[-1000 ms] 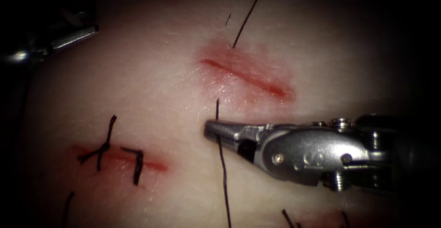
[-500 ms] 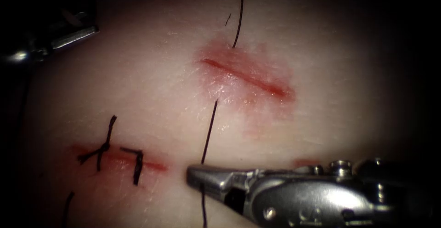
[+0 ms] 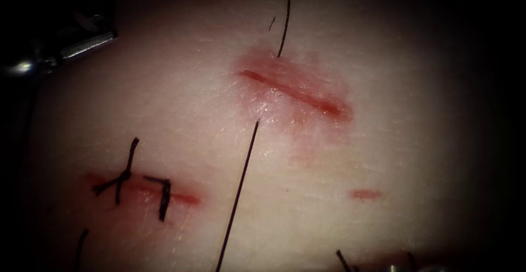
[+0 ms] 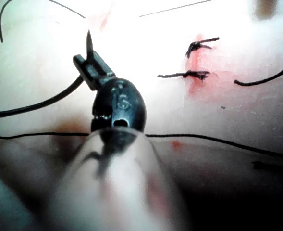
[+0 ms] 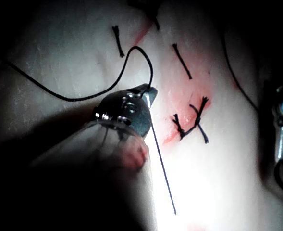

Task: Wound Closure

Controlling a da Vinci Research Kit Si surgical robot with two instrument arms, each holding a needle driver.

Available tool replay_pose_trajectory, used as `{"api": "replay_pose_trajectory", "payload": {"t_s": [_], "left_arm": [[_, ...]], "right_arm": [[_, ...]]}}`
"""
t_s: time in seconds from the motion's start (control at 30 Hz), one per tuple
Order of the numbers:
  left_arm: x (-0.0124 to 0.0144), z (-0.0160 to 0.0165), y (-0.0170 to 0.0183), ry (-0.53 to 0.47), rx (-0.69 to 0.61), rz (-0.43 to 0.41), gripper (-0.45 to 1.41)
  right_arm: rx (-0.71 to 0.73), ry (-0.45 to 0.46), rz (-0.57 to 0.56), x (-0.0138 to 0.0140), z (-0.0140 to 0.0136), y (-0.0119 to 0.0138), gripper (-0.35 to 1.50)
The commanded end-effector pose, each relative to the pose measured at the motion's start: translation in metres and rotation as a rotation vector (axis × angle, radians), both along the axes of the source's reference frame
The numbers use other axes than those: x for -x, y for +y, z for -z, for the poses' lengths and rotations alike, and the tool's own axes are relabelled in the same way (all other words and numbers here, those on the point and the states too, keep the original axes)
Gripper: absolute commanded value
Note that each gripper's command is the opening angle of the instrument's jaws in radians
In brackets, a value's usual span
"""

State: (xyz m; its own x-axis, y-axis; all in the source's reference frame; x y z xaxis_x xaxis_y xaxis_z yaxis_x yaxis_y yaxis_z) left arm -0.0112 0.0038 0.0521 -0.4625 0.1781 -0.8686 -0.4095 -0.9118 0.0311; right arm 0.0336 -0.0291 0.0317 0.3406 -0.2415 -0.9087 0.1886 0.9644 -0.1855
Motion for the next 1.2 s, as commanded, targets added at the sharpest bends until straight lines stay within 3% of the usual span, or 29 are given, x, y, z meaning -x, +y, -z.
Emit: {"api": "replay_pose_trajectory", "payload": {"t_s": [0.03, 0.07, 0.1, 0.13, 0.2, 0.33, 0.5, 0.7, 0.83, 0.97, 1.0, 1.03, 1.07, 1.13, 1.2], "left_arm": [[0.0005, -0.0006, -0.0001, -0.001, 0.001, -0.001, -0.45], [0.0005, -0.0006, -0.0001, -0.001, 0.001, -0.001, -0.45], [0.0005, -0.0006, -0.0001, -0.001, 0.001, -0.001, -0.45], [0.0005, -0.0006, -0.0001, -0.001, 0.001, -0.001, -0.45], [0.0005, -0.0006, -0.0001, -0.001, 0.001, -0.001, -0.45], [0.0005, -0.0006, -0.0001, -0.001, 0.001, -0.001, -0.45], [0.0005, -0.0006, -0.0001, -0.001, 0.001, -0.001, -0.45], [0.0005, -0.0007, -0.0001, -0.001, 0.002, -0.001, -0.45], [0.0006, -0.0007, -0.0002, -0.001, 0.001, -0.003, -0.45], [0.0007, -0.0007, -0.0002, 0.000, 0.001, -0.002, -0.45], [0.0007, -0.0008, -0.0002, 0.000, 0.001, -0.002, -0.45], [0.0007, -0.0008, -0.0002, 0.000, 0.001, -0.002, -0.45], [0.0008, -0.0008, -0.0002, -0.002, 0.001, -0.003, -0.45], [0.0009, -0.0008, -0.0003, -0.001, 0.002, -0.003, -0.45], [0.0009, -0.0008, -0.0003, -0.001, 0.001, -0.006, -0.45]], "right_arm": [[-0.033, 0.010, -0.001, -0.0010, 0.0004, -0.0004, -0.35], [-0.042, 0.015, -0.021, -0.0010, 0.0005, -0.0001, -0.35], [-0.041, 0.038, -0.087, -0.0008, 0.0008, 0.0011, 0.76], [-0.037, 0.049, -0.114, -0.0006, 0.0008, 0.0018, 1.10], [-0.033, 0.070, -0.169, 0.0001, 0.0009, 0.0034, 1.33], [0.004, 0.056, -0.277, 0.0016, 0.0004, 0.0068, 1.48], [0.038, 0.025, -0.310, 0.0031, -0.0009, 0.0096, 1.48], [0.053, 0.002, -0.329, 0.0035, -0.0032, 0.0111, 1.46], [0.083, -0.036, -0.303, 0.0015, -0.0084, 0.0114, 1.41], [0.070, -0.059, -0.306, 0.0004, -0.0110, 0.0114, 1.38], [0.075, -0.061, -0.305, 0.0002, -0.0117, 0.0115, 1.26], [0.075, -0.061, -0.305, 0.0002, -0.0117, 0.0115, 1.26], [0.076, -0.073, -0.298, -0.0001, -0.0124, 0.0116, 1.01], [0.071, -0.094, -0.280, -0.0005, -0.0130, 0.0116, 0.94], [0.069, -0.098, -0.267, -0.0005, -0.0132, 0.0114, 0.71]]}}
